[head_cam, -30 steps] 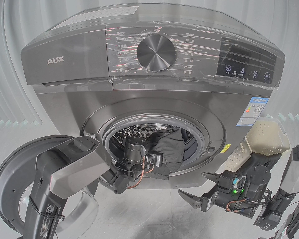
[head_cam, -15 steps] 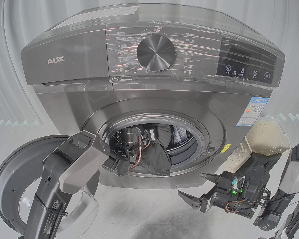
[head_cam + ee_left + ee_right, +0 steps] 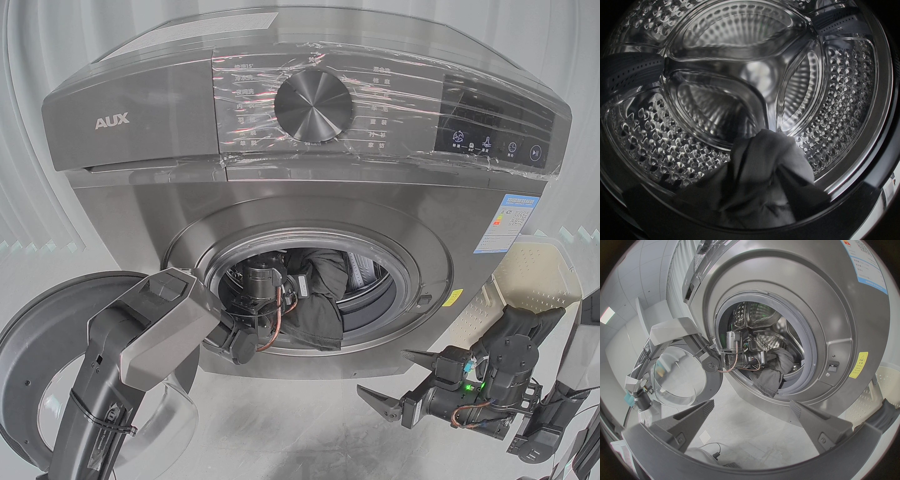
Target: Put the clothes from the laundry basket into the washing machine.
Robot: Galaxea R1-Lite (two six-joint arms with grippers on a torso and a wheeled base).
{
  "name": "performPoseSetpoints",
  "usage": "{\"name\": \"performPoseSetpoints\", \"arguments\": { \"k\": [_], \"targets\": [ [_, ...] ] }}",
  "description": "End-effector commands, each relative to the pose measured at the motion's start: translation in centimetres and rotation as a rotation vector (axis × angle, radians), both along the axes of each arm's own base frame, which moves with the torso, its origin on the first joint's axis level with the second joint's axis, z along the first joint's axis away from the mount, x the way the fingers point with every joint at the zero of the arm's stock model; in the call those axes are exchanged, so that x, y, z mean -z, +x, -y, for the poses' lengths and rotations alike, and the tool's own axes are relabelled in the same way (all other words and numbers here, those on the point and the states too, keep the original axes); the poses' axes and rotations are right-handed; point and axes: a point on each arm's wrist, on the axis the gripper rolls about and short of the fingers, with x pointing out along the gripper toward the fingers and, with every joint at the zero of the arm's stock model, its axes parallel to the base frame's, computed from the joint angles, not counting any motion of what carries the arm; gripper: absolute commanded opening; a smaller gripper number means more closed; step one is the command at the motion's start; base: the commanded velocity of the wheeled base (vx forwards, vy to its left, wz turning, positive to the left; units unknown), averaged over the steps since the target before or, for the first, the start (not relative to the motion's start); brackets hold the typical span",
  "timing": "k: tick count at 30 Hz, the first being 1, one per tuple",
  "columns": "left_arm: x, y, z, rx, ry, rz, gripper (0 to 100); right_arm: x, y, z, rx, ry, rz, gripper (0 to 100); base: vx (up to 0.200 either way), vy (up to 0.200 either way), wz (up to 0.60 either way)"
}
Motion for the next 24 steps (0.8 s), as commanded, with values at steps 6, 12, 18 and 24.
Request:
{"name": "performPoseSetpoints", "arguments": {
  "k": [6, 12, 18, 24],
  "targets": [
    [-0.6, -5.0, 0.6, 0.143, 0.074, -0.139, 100, 0.0, 0.0, -0.1, -0.002, 0.000, 0.001, 100, 0.000, 0.000, 0.00],
    [0.3, -6.3, 1.5, 0.198, 0.095, -0.175, 100, 0.0, 0.0, -0.1, -0.002, 0.000, 0.001, 100, 0.000, 0.000, 0.00],
    [2.8, -6.1, 1.6, 0.205, 0.136, -0.204, 100, 0.0, 0.0, -0.1, -0.002, 0.000, 0.001, 100, 0.000, 0.000, 0.00],
    [4.6, -5.7, 1.5, 0.194, 0.160, -0.216, 0, 0.0, 0.0, -0.1, -0.003, 0.001, 0.000, 100, 0.000, 0.000, 0.00]
  ]
}}
